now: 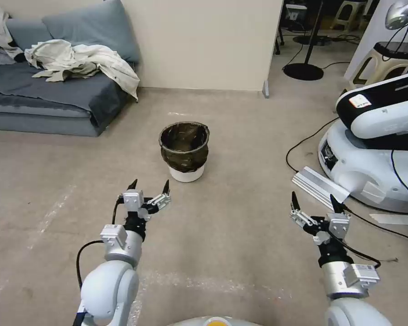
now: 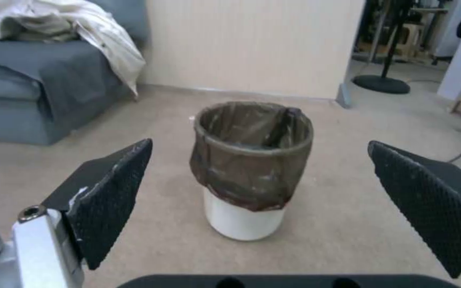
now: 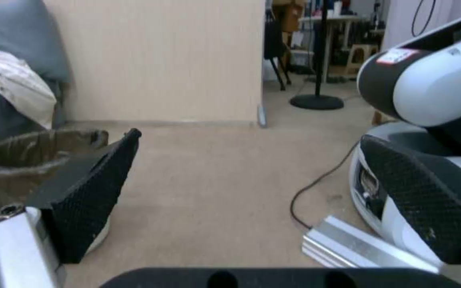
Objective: Pick up the trash can from the floor.
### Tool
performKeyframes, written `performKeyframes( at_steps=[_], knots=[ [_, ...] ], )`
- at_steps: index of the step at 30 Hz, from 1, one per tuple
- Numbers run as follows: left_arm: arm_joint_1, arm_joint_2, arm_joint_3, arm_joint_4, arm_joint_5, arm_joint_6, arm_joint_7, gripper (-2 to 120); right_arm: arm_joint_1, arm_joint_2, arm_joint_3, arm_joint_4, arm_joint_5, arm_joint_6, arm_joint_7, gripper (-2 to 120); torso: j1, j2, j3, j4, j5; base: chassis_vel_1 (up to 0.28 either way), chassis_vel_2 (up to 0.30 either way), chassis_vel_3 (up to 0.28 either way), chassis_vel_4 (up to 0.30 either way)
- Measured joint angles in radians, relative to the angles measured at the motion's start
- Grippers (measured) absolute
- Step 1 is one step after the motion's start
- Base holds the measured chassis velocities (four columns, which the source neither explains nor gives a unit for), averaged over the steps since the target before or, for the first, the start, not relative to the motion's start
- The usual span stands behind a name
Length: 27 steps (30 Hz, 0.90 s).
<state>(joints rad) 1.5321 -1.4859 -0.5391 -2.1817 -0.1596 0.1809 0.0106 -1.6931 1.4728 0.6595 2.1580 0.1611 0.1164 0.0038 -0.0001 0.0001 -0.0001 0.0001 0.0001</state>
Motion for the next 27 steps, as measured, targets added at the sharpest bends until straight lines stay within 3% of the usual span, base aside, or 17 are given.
performKeyframes(
  at_steps=[27],
  knots=[
    [0.052,-0.039,0.014,-0.018,0.020,-0.043,-0.022,100,0.030,-0.025,-0.013,-0.037,0.036,0.064,-0.022,100,0.000,0.000,0.000,0.0000,-0.0001,0.016,0.014,0.017,0.017]
  ],
)
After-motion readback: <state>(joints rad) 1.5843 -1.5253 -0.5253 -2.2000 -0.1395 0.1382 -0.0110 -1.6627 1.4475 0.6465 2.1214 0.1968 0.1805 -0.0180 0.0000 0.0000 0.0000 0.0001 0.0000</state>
